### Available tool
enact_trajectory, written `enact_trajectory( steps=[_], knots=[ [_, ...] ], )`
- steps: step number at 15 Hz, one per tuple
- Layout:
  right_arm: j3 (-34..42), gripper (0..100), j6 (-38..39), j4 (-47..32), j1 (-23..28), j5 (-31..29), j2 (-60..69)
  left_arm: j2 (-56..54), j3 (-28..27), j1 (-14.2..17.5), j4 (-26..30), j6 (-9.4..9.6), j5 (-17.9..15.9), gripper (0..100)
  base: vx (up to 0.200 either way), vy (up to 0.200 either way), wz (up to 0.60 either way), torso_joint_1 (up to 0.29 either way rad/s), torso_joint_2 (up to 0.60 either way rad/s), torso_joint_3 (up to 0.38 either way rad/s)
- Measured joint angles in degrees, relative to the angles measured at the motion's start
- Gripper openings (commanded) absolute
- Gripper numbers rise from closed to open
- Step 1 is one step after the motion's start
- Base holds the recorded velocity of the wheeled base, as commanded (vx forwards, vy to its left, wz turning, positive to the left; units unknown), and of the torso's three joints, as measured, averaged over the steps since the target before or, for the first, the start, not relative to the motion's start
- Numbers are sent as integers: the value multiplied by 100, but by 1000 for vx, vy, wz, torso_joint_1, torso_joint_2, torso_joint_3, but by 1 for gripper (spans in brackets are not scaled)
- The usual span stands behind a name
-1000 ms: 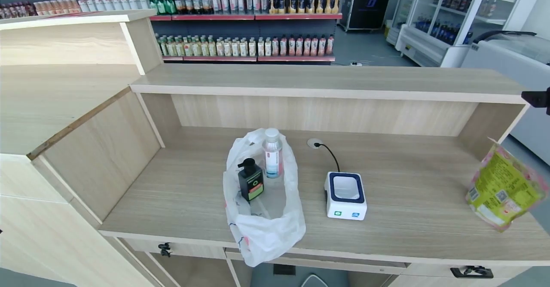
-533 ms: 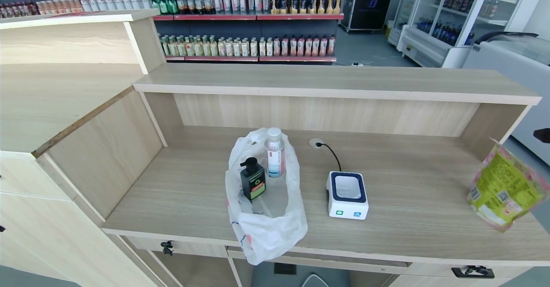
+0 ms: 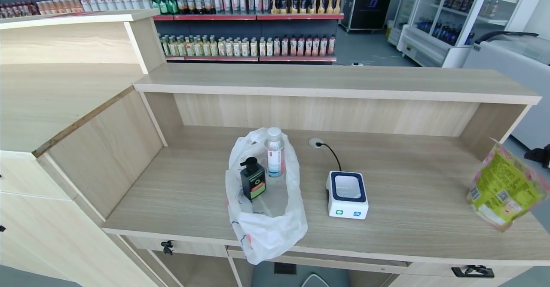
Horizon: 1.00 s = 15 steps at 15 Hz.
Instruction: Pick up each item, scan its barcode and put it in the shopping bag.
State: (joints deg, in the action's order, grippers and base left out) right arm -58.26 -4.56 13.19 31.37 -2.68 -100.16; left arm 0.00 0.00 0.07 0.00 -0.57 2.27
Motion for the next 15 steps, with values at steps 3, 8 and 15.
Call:
enact_trajectory(
  steps=[3, 8, 15],
  knots=[
    [49, 100, 5, 60, -232, 300, -133, 0, 0, 0, 0, -2, 0, 100, 0, 0, 0, 0, 0, 0],
    [90, 100, -140, 1048, -467, 669, -43, 0, 0, 2, 0, -2, 0, 100, 0, 0, 0, 0, 0, 0],
    [523, 100, -386, 1073, -562, 750, -279, 0, 0, 2, 0, -2, -2, 100, 0, 0, 0, 0, 0, 0]
  ],
)
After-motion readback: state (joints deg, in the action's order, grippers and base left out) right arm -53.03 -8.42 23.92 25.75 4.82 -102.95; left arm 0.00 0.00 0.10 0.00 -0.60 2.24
